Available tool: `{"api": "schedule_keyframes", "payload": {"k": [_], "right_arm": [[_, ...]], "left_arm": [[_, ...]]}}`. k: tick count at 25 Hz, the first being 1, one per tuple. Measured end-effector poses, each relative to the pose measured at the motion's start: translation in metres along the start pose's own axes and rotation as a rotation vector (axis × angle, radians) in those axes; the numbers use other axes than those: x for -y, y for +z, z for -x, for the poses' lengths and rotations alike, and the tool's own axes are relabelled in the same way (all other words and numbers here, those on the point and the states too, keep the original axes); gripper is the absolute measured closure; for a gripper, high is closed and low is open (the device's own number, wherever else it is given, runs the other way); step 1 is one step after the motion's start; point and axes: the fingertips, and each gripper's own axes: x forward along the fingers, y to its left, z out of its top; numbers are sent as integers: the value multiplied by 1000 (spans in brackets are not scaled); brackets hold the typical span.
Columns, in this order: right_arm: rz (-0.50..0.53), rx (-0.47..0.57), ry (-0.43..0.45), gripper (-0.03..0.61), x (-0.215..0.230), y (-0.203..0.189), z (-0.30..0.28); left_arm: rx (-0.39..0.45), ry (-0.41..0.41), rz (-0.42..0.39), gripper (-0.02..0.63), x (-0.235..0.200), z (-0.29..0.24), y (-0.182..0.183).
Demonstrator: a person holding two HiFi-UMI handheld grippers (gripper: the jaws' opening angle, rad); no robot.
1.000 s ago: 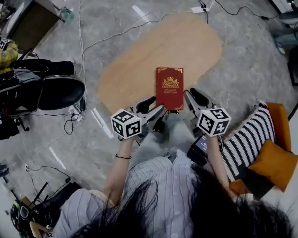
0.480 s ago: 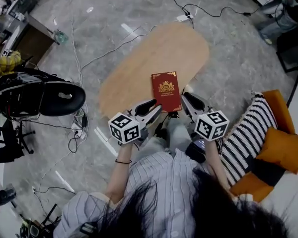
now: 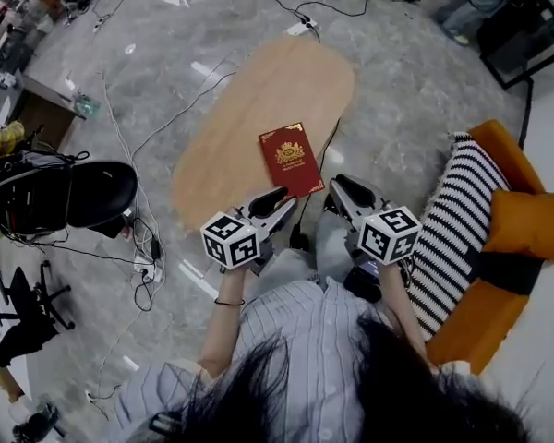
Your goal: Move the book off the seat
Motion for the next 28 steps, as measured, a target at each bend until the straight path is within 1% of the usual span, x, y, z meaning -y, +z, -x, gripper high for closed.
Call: {"api": "schedule_keyframes", "payload": {"k": [4,6,11,15,19,24,28], "right_arm": [[-19,55,-89,514,8,-5,36],[-28,78,-128,515,12,-6,57],[-88,137,-247,517,34,-11,114],[-134,202,-346,518,51,-15,159],[-181,283,-444,520,62,-18,208],[-237,350,-559,522,80,-32,269],[-288,398,-645,523,84,-52,314]], "left_arm": [[-72,-90,-43,479,28,-12,-19],[-102,-128,-50,479,42,-19,-26],[-147,-228,-58,479,82,-46,-29],[-209,-318,-112,486,117,-65,-31],[-262,-399,-147,491,151,-84,-36],[-308,-477,-188,498,193,-102,-43],[-356,-528,-197,509,220,-109,-58]]}}
